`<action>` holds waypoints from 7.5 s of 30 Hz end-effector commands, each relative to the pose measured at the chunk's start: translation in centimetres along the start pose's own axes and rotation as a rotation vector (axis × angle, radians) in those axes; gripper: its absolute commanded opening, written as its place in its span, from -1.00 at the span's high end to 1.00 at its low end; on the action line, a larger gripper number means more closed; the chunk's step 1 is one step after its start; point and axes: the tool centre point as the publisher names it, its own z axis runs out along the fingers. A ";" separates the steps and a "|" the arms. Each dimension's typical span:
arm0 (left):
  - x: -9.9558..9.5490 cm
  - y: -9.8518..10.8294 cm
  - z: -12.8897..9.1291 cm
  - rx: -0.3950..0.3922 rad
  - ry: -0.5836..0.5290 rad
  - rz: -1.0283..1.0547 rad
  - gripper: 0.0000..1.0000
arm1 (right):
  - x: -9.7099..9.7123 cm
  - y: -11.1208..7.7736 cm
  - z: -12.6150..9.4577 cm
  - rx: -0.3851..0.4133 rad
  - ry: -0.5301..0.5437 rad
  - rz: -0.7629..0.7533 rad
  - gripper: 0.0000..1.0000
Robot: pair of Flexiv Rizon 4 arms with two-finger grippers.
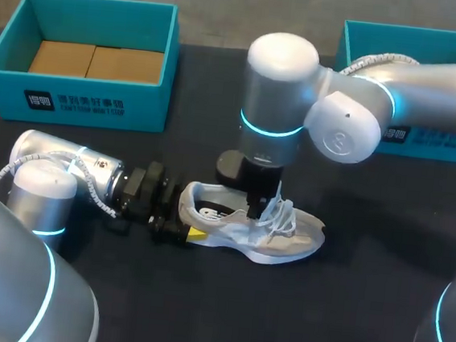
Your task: Take the shoe out of the shoebox, open the shoe tongue, remove and reinsert the insole, then place the shoe into the shoebox
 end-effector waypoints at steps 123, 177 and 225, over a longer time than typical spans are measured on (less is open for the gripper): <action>0.0 0.1 -0.1 0.000 -0.002 0.001 1.00 | 1.2 2.9 -9.3 -0.311 -0.013 -0.138 0.57; 0.0 0.1 -0.1 0.000 -0.002 0.001 1.00 | 2.6 5.8 -6.8 -0.227 0.158 0.059 1.00; 0.0 0.1 -0.1 0.000 -0.002 0.001 1.00 | 0.9 6.2 -9.4 -0.351 0.044 -0.182 0.14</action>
